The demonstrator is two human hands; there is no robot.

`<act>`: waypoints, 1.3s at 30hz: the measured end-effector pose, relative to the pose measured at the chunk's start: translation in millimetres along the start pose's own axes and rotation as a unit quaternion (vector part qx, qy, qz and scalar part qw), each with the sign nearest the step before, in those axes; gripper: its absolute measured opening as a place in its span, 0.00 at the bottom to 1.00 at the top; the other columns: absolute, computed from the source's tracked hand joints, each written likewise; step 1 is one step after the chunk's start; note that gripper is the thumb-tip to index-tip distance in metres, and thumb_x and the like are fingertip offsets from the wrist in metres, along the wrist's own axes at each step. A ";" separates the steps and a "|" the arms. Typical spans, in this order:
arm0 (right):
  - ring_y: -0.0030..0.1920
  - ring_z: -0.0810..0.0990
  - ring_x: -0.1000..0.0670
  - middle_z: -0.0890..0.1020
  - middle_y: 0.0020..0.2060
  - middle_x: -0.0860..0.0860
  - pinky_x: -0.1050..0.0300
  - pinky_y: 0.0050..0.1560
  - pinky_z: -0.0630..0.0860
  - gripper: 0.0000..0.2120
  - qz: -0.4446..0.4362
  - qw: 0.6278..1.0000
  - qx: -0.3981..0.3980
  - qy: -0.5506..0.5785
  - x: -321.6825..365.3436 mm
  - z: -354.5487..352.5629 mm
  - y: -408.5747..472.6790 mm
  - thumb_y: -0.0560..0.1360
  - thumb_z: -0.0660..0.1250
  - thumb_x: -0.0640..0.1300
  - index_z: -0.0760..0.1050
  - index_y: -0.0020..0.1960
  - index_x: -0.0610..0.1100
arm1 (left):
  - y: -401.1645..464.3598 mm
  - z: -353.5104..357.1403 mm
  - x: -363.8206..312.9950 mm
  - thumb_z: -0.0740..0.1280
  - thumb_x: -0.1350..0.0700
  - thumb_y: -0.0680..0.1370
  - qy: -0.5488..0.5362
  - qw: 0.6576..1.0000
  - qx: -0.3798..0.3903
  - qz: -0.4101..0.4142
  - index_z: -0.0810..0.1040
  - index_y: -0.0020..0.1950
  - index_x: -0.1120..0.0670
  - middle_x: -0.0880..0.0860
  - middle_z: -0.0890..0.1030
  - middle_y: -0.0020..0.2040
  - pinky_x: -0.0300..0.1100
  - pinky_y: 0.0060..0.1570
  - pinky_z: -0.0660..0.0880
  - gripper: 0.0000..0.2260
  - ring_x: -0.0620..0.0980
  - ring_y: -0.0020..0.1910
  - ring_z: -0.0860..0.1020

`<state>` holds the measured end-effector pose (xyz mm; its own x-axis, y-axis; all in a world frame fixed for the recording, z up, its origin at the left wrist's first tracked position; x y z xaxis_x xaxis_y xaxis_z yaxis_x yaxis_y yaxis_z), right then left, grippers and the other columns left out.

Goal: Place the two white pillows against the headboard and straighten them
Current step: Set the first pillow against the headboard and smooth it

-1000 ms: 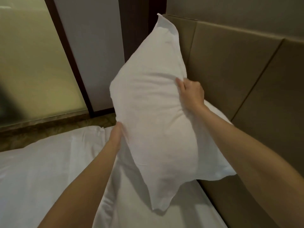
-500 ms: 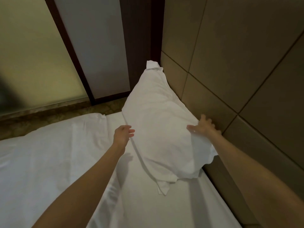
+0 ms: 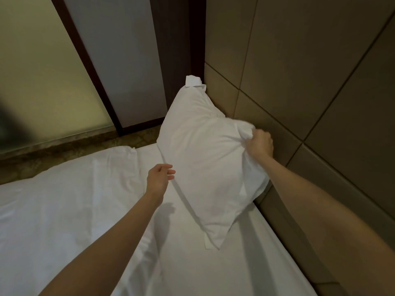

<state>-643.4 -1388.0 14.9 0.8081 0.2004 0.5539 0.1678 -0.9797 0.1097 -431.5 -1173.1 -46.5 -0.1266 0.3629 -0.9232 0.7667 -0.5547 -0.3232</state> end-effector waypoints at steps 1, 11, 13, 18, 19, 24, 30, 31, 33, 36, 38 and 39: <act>0.49 0.77 0.33 0.79 0.48 0.34 0.48 0.43 0.71 0.13 -0.046 0.998 -0.031 -0.013 12.4 -9.3 3.2 0.74 0.60 0.39 0.75 0.56 0.36 | 1.0 -1.3 -2.4 0.53 0.59 0.82 0.000 1.000 -0.006 0.006 0.78 0.54 0.55 0.53 0.81 0.46 0.42 0.49 0.72 0.13 0.48 0.43 0.79; 0.57 0.71 0.38 0.72 0.59 0.40 0.47 0.53 0.70 0.10 -0.178 0.968 0.145 -0.103 -60.2 22.1 -64.9 0.74 0.63 0.34 0.76 0.54 0.36 | -8.0 9.3 14.1 0.54 0.60 0.81 0.001 1.000 -0.010 -0.023 0.78 0.56 0.60 0.57 0.80 0.50 0.43 0.50 0.73 0.14 0.52 0.46 0.78; 0.58 0.74 0.36 0.76 0.58 0.38 0.50 0.54 0.72 0.11 -0.052 0.973 0.218 0.047 -83.1 27.3 -71.8 0.74 0.64 0.34 0.76 0.55 0.33 | -14.5 18.0 24.6 0.54 0.60 0.81 -0.004 0.999 0.003 -0.038 0.78 0.55 0.60 0.58 0.80 0.51 0.43 0.49 0.72 0.13 0.52 0.45 0.77; 0.55 0.75 0.41 0.73 0.54 0.47 0.44 0.50 0.75 0.31 0.183 0.903 0.324 0.214 -79.5 -5.1 -50.8 0.65 0.75 0.37 0.62 0.62 0.46 | -23.7 36.7 29.3 0.54 0.57 0.81 0.005 0.996 0.045 -0.071 0.74 0.63 0.54 0.56 0.77 0.58 0.44 0.48 0.74 0.14 0.51 0.47 0.76; 0.56 0.75 0.40 0.74 0.56 0.46 0.43 0.51 0.76 0.33 0.188 0.888 0.339 0.246 -70.9 -6.4 -50.3 0.64 0.75 0.34 0.63 0.63 0.46 | -25.0 39.0 32.2 0.54 0.54 0.81 0.014 0.994 0.067 -0.086 0.70 0.68 0.51 0.56 0.75 0.64 0.47 0.53 0.73 0.16 0.53 0.53 0.75; 0.49 0.79 0.44 0.81 0.47 0.49 0.58 0.34 0.79 0.27 0.093 0.872 0.313 0.366 -5.5 -5.6 -61.8 0.61 0.64 0.24 0.78 0.49 0.52 | -39.8 60.3 52.7 0.53 0.32 0.76 -0.004 0.954 0.205 -0.219 0.40 0.76 0.36 0.50 0.49 0.80 0.71 0.65 0.61 0.34 0.68 0.75 0.56; 0.44 0.82 0.49 0.84 0.46 0.52 0.59 0.34 0.80 0.37 0.103 0.834 0.243 0.485 49.5 -21.8 -67.0 0.59 0.61 0.20 0.79 0.62 0.46 | -20.2 86.8 13.2 0.51 0.30 0.75 -0.148 0.966 0.136 -0.164 0.38 0.74 0.33 0.47 0.49 0.79 0.67 0.68 0.60 0.32 0.61 0.76 0.55; 0.44 0.83 0.49 0.84 0.46 0.52 0.59 0.35 0.80 0.37 0.100 0.827 0.234 0.501 55.4 -27.0 -65.9 0.58 0.61 0.20 0.78 0.62 0.46 | -18.5 89.6 4.6 0.51 0.29 0.73 -0.164 0.966 0.135 -0.146 0.40 0.74 0.32 0.47 0.51 0.79 0.66 0.69 0.59 0.33 0.59 0.76 0.55; 0.42 0.84 0.51 0.85 0.45 0.52 0.59 0.36 0.81 0.37 0.079 0.820 0.221 0.522 62.0 -36.8 -64.6 0.58 0.60 0.20 0.79 0.62 0.45 | -20.2 96.5 -9.7 0.51 0.24 0.66 -0.189 0.963 0.142 -0.129 0.44 0.74 0.31 0.46 0.55 0.78 0.66 0.69 0.60 0.39 0.58 0.76 0.57; 0.42 0.85 0.52 0.86 0.44 0.54 0.58 0.38 0.81 0.34 0.059 0.831 0.199 0.516 54.2 -45.3 -65.6 0.57 0.62 0.22 0.82 0.56 0.49 | -18.9 112.0 -16.1 0.51 0.21 0.61 -0.199 0.956 0.179 -0.119 0.50 0.75 0.34 0.46 0.61 0.77 0.63 0.69 0.62 0.44 0.56 0.74 0.61; 0.44 0.85 0.51 0.87 0.44 0.54 0.57 0.38 0.81 0.31 0.070 0.845 0.181 0.498 36.4 -46.4 -65.7 0.58 0.64 0.24 0.83 0.49 0.54 | -22.0 120.8 -14.4 0.50 0.25 0.69 -0.157 0.963 0.200 -0.087 0.50 0.76 0.35 0.46 0.61 0.77 0.59 0.70 0.63 0.37 0.54 0.75 0.61; 0.44 0.84 0.49 0.86 0.44 0.52 0.55 0.39 0.81 0.29 0.089 0.852 0.168 0.488 21.8 -45.5 -65.0 0.58 0.64 0.24 0.83 0.47 0.54 | -22.9 124.7 -9.5 0.50 0.27 0.72 -0.122 0.968 0.206 -0.069 0.51 0.76 0.35 0.46 0.61 0.77 0.57 0.71 0.62 0.34 0.53 0.75 0.61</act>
<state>-662.4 -1320.1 57.5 0.0104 -0.2104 0.9776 0.3757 -0.9052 -0.1988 -526.4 -1257.2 -56.2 -0.3942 0.2948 -0.8704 0.4214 -0.7837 -0.4563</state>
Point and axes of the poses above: each hand's wrist, its own y-axis towards the middle knuckle, its own z-axis out of the palm, x = y × z, the point moved 2 cm from there along y, towards the middle knuckle
